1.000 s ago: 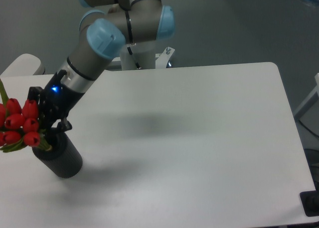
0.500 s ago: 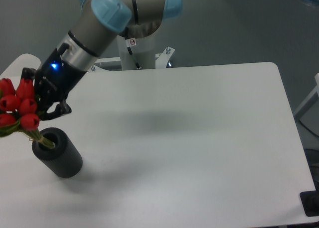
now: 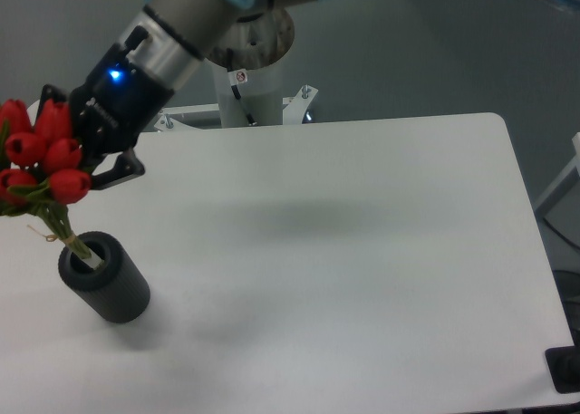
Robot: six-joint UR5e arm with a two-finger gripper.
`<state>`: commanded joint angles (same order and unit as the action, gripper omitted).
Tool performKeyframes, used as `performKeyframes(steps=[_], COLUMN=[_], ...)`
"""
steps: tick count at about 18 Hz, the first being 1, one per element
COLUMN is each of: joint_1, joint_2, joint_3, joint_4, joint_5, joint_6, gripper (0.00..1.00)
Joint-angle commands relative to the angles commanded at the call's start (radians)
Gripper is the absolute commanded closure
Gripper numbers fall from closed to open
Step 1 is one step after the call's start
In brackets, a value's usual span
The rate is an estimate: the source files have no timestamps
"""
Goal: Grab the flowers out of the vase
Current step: 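Lift the gripped tulips up out of the black vase, then carry the tulips away from the vase over the table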
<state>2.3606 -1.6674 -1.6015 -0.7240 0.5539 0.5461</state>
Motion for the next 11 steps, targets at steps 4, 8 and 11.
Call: performKeyframes(steps=[4, 8, 11], joint_1=[0.071, 0.133, 0.173], joint_2=[-0.017, -0.090, -0.156], joint_3=[0.011, 0.038, 0.092], joint_4=[0.002, 0.003, 0.002], joint_5=[-0.042, -0.038, -0.026], joint_6=[-0.011, 0.005, 0.005], gripper=[0.67, 0.67, 0.67])
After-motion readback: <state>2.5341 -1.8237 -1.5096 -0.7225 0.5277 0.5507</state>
